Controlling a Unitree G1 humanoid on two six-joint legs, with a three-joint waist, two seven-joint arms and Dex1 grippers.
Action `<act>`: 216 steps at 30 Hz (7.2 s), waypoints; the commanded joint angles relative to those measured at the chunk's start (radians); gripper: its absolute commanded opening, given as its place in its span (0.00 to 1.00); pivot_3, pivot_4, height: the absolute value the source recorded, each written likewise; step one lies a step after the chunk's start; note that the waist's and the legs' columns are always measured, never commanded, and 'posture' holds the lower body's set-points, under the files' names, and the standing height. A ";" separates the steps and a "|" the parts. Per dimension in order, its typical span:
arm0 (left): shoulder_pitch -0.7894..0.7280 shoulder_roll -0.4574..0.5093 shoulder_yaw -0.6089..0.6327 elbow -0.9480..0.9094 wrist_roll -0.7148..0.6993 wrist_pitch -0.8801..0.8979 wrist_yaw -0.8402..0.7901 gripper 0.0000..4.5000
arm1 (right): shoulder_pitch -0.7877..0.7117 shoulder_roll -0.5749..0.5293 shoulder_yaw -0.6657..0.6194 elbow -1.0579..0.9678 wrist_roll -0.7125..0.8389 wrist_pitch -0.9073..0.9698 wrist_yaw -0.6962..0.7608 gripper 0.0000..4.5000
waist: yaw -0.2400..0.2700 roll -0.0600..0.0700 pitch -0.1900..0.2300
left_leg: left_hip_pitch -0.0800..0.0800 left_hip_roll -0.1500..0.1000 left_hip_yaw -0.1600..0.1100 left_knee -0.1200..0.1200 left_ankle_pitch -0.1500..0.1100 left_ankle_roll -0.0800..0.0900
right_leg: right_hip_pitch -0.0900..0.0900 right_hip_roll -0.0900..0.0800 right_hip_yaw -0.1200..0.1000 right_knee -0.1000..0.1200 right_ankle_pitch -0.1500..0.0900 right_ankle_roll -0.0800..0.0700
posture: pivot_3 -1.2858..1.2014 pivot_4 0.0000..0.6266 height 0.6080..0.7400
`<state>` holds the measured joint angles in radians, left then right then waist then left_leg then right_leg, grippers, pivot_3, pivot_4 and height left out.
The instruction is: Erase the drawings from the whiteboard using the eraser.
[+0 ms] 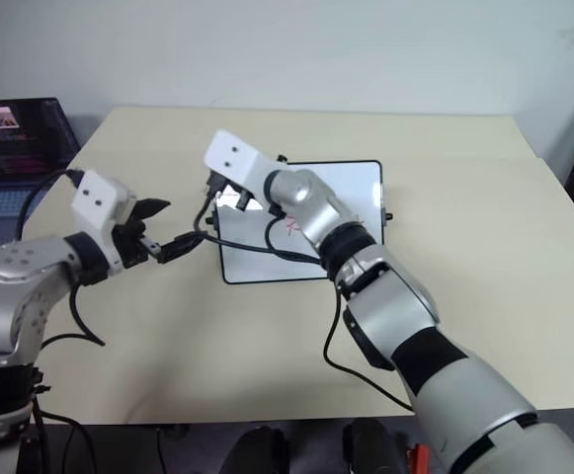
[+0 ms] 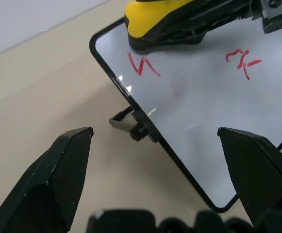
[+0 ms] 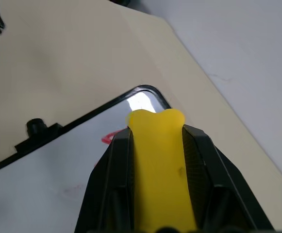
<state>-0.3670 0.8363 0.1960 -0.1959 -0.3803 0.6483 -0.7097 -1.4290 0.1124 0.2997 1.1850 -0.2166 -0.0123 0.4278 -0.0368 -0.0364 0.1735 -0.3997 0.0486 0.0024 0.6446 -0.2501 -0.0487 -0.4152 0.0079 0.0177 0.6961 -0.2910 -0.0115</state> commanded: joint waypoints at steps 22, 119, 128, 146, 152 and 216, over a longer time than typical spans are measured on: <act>0.012 0.013 0.040 -0.062 -0.005 0.012 0.016 1.00 | -0.004 -0.020 0.048 0.042 -0.116 -0.011 0.065 0.23 | 0.002 0.000 0.000 | 0.000 0.000 0.000 0.000 0.000 0.000 | 0.000 0.000 0.000 0.001 0.000 0.000 | 0.52 0.24 1.00; 0.002 -0.001 0.013 -0.077 -0.003 -0.002 -0.006 1.00 | -0.026 0.004 0.140 0.086 -0.231 -0.086 0.112 0.23 | 0.003 -0.001 0.000 | 0.001 0.000 -0.001 0.000 0.001 0.000 | 0.000 0.000 -0.001 0.002 0.000 -0.003 | 0.52 0.24 1.00; 0.000 -0.006 0.009 -0.082 -0.003 -0.008 -0.001 1.00 | -0.084 0.002 0.106 0.095 -0.232 -0.116 -0.050 0.23 | 0.004 -0.001 0.000 | 0.000 0.000 -0.001 0.000 0.001 0.000 | 0.000 0.000 -0.001 0.002 0.000 -0.003 | 0.52 0.24 1.00; -0.024 -0.027 -0.022 -0.066 -0.002 -0.022 -0.010 1.00 | -0.071 -0.042 0.094 0.101 -0.231 -0.082 -0.010 0.23 | 0.005 -0.001 0.000 | 0.001 -0.001 -0.002 0.001 0.001 0.000 | 0.001 0.000 -0.001 0.002 0.001 -0.003 | 0.52 0.24 1.00; -0.037 -0.028 -0.028 -0.053 0.000 -0.026 -0.015 1.00 | -0.016 -0.052 0.127 0.097 -0.248 -0.063 0.144 0.23 | 0.004 -0.001 0.000 | 0.003 -0.001 -0.002 0.001 0.001 0.000 | 0.002 0.000 -0.001 0.003 0.001 -0.003 | 0.52 0.24 1.00; -0.048 -0.030 -0.031 -0.066 0.001 -0.012 -0.028 1.00 | -0.045 -0.039 0.114 0.105 -0.244 -0.065 0.185 0.22 | 0.010 -0.001 0.000 | -0.009 -0.001 -0.001 0.001 -0.003 -0.004 | -0.006 -0.001 -0.001 0.000 -0.003 -0.001 | 0.52 0.24 1.00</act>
<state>-0.3920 0.8016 0.1602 -0.2583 -0.3787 0.6510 -0.7338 -1.5071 0.0829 0.3991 1.2603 -0.4495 -0.1117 0.5833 -0.0264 -0.0374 0.1732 -0.4086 0.0479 0.0009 0.6454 -0.2535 -0.0530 -0.4216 0.0071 0.0168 0.6963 -0.2940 -0.0123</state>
